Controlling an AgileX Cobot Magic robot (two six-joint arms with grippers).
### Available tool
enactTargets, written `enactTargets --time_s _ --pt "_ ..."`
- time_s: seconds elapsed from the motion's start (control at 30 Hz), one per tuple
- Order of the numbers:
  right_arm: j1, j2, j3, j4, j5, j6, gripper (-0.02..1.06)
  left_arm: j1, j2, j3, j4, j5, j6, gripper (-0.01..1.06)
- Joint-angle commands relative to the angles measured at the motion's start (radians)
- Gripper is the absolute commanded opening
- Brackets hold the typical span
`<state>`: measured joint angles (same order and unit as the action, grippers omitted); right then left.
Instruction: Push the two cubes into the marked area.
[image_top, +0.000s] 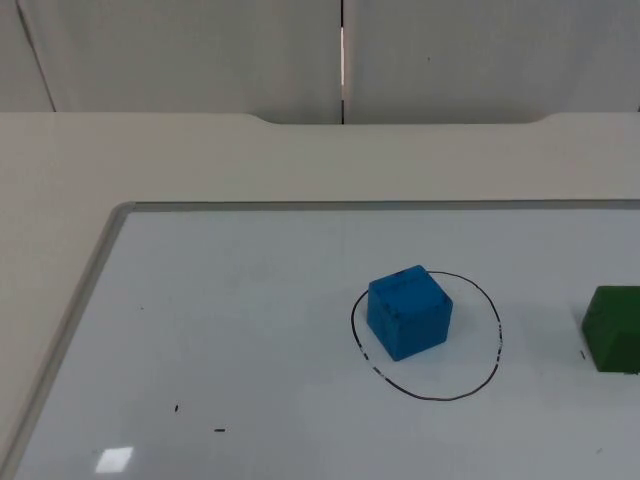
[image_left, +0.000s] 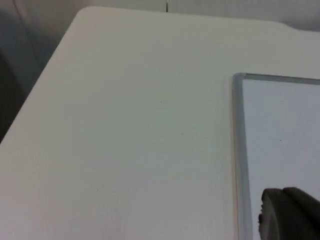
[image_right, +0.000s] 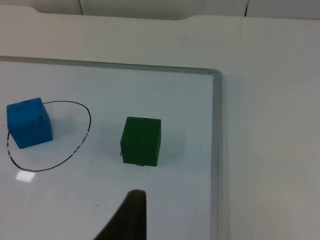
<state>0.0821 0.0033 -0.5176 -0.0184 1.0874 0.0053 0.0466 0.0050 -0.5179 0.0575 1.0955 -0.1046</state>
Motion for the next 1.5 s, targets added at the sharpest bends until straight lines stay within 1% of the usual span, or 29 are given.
enactTargets --time_s 0.0,0.1,0.2,0.77,0.9,0.97,1.0,1.07,1.17,1.2,1.27,1.33,1.37,1.4,1.47 --pt "-0.007 -0.003 0.003 -0.004 -0.008 0.002 1.05 -0.011 -0.005 0.005 0.02 0.006 0.001 0.0" --pt "-0.007 -0.003 0.003 -0.004 -0.008 0.002 1.05 -0.011 -0.005 0.008 -0.005 0.006 0.033 0.0" --pt "-0.007 -0.003 0.003 -0.004 -0.008 0.002 1.05 -0.011 -0.005 0.024 -0.058 -0.019 0.096 0.0" --pt "-0.007 -0.003 -0.001 -0.006 -0.015 -0.005 1.05 -0.018 -0.005 0.024 -0.058 -0.019 0.096 0.0" --pt "-0.007 -0.001 -0.022 -0.004 -0.02 -0.024 1.05 -0.018 -0.005 0.024 -0.058 -0.019 0.096 0.0" --pt "-0.007 0.061 -0.051 -0.006 -0.042 -0.028 1.05 -0.018 -0.005 0.024 -0.058 -0.019 0.096 0.0" --pt "-0.007 0.061 -0.051 -0.006 -0.042 -0.028 1.05 -0.018 -0.005 0.024 -0.058 -0.019 0.096 0.0" --pt "-0.007 0.14 -0.093 -0.006 -0.056 -0.028 1.05 -0.018 -0.005 0.024 -0.058 -0.019 0.096 0.0" --pt "-0.007 0.293 -0.154 -0.006 -0.115 -0.028 1.05 -0.018 -0.005 0.024 -0.058 -0.019 0.096 0.0" --pt "-0.007 0.293 -0.154 -0.006 -0.115 -0.028 1.05 -0.018 -0.005 0.024 -0.058 -0.019 0.096 0.0" --pt "-0.007 0.398 -0.194 0.002 -0.15 -0.028 1.05 -0.018 -0.005 0.024 -0.058 -0.019 0.096 0.0" --pt "-0.007 0.508 -0.229 0.006 -0.16 -0.02 1.05 -0.018 -0.005 0.024 -0.058 -0.019 0.096 0.0" --pt "-0.007 0.508 -0.229 0.006 -0.16 -0.02 1.05 -0.018 -0.005 0.024 -0.058 -0.019 0.096 0.0" --pt "-0.007 0.596 -0.251 0.006 -0.16 -0.017 1.05 -0.018 -0.005 0.024 -0.058 -0.019 0.096 0.0" --pt "-0.007 0.696 -0.269 0.006 -0.161 -0.017 1.05 -0.018 -0.005 0.024 -0.058 -0.019 0.096 0.0"
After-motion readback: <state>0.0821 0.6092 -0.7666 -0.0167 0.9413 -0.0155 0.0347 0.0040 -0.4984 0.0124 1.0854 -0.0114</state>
